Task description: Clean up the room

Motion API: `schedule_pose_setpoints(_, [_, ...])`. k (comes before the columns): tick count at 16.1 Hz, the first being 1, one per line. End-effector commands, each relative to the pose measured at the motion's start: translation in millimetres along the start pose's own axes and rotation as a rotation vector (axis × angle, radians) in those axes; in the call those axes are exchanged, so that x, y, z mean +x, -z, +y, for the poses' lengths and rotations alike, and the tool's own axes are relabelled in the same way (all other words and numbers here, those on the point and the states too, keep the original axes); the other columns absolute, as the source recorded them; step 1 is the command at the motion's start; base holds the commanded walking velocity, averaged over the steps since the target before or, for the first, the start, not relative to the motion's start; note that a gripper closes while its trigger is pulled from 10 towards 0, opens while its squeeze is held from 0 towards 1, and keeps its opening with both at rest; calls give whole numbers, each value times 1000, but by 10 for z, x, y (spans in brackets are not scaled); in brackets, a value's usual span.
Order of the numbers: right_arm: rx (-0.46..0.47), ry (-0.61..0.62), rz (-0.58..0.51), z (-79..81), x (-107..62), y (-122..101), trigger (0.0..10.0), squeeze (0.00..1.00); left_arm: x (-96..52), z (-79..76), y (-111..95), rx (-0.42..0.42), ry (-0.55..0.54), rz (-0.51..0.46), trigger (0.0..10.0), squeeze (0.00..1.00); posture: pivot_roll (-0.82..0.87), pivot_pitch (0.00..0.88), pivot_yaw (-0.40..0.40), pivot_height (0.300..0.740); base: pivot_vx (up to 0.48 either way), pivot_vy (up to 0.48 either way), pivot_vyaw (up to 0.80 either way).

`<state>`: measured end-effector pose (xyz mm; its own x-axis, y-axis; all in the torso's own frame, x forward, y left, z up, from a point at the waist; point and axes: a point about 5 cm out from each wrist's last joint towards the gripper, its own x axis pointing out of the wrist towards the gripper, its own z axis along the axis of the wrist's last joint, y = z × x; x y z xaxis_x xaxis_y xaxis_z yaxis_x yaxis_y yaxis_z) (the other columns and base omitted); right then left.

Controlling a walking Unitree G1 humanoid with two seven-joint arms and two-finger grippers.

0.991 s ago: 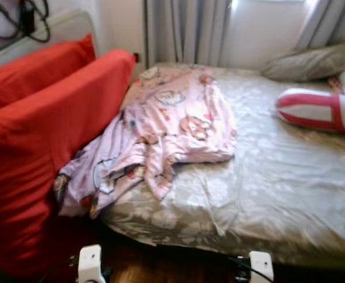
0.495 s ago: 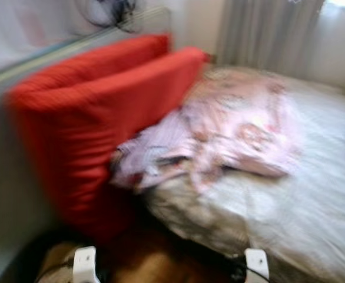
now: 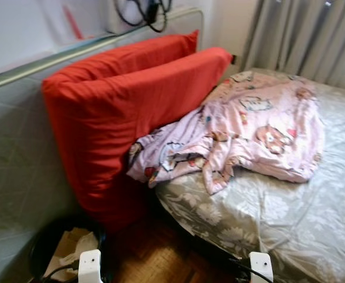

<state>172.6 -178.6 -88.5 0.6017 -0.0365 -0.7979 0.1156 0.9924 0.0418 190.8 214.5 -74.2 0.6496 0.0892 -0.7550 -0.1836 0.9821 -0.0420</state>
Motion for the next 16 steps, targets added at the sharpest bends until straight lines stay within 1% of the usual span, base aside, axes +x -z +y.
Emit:
schedule_pose_setpoints(1, [11, 10, 1, -26, -1, -4, 10000, 0, 0, 0, 8, 6, -1, 7, 10000, 0, 25, 0, 1, 740, 247, 0, 0])
schedule_pose_setpoints(3, [16, 12, -4, -29, 0, -13, 10000, 0, 1, -3, 5, 6, 1, 6, 10000, 0, 23, 0, 1, 740, 253, 0, 0])
schedule_pose_setpoints(5, [-12, -8, -6, -14, 4, -28, 10000, 0, 3, -5, -2, 3, 1, 5, 10000, 0, 23, 0, -1, 740, 266, 0, 0])
schedule_pose_setpoints(7, [-31, -17, -18, -3, 7, -49, 10000, 0, 5, -5, -9, 8, 1, 4, 10000, 0, 26, 0, -3, 740, 279, 0, 600])
schedule_pose_setpoints(8, [-13, -10, -22, -4, 7, -51, 10000, 0, 4, -4, -8, 8, 2, 4, 10000, 0, 26, 0, -2, 740, 281, 0, 800])
schedule_pose_setpoints(9, [-3, -4, -23, -6, 8, -53, 10000, 0, 2, 3, -2, 10, 2, 6, 10000, 0, 25, 0, -4, 740, 281, 0, 0])
schedule_pose_setpoints(13, [-22, -20, -17, 43, 8, -37, 10000, 0, -2, 10, 11, 11, 3, 8, 10000, 0, 31, 0, -4, 740, 280, 0, 0])
schedule_pose_setpoints(16, [-3, -23, -42, 83, 25, -111, 10000, 0, 8, 8, -38, 17, 9, -4, 10000, 0, 31, 0, 2, 740, 280, 0, 0])
